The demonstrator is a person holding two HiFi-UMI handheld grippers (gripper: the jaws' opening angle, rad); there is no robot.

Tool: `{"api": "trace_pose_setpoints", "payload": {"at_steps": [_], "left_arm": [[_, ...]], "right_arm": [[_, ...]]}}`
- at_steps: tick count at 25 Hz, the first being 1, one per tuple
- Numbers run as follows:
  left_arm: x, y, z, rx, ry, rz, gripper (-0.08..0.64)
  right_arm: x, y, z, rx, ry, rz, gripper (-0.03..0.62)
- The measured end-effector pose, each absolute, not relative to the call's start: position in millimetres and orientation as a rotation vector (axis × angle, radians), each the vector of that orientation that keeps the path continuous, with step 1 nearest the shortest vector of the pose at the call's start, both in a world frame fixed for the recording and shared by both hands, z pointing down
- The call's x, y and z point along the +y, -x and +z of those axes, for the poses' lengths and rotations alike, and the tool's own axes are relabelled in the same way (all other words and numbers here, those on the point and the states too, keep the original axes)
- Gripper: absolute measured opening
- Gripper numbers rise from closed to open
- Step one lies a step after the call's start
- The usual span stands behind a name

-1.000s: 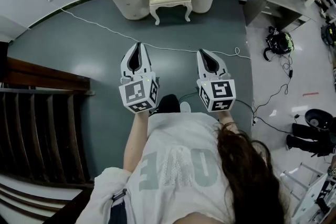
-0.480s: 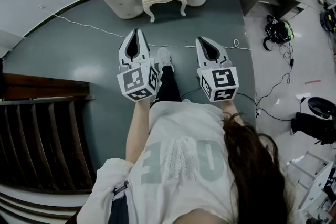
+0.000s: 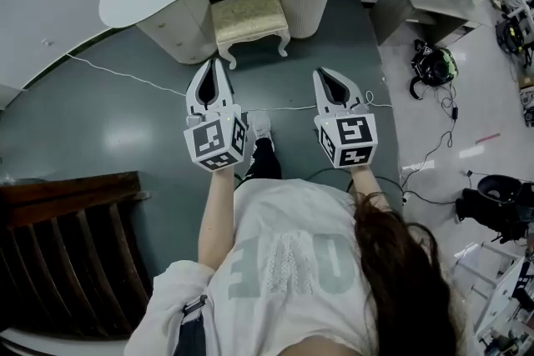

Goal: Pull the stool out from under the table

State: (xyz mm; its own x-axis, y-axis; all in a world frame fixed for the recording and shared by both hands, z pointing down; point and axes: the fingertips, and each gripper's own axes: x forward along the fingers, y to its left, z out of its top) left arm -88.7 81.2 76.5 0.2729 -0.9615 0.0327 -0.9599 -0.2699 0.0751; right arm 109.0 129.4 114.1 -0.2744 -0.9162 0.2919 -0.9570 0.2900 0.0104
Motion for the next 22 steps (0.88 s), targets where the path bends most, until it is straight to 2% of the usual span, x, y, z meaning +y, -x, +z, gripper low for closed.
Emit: {"api": "trace_pose_setpoints", "payload": {"at_steps": [12,22], "left_arm": [[-133,125,98,-1.781,-2.442,0.114,0.028],[-185,114,113,-1.733,-2.474,0.161,0.028]], "right_arm": [[-92,-69,121,-2.274,-1.683,0.302,0.029],[-139,-72,144,-2.226,-1.744,0.387,0.029]]}}
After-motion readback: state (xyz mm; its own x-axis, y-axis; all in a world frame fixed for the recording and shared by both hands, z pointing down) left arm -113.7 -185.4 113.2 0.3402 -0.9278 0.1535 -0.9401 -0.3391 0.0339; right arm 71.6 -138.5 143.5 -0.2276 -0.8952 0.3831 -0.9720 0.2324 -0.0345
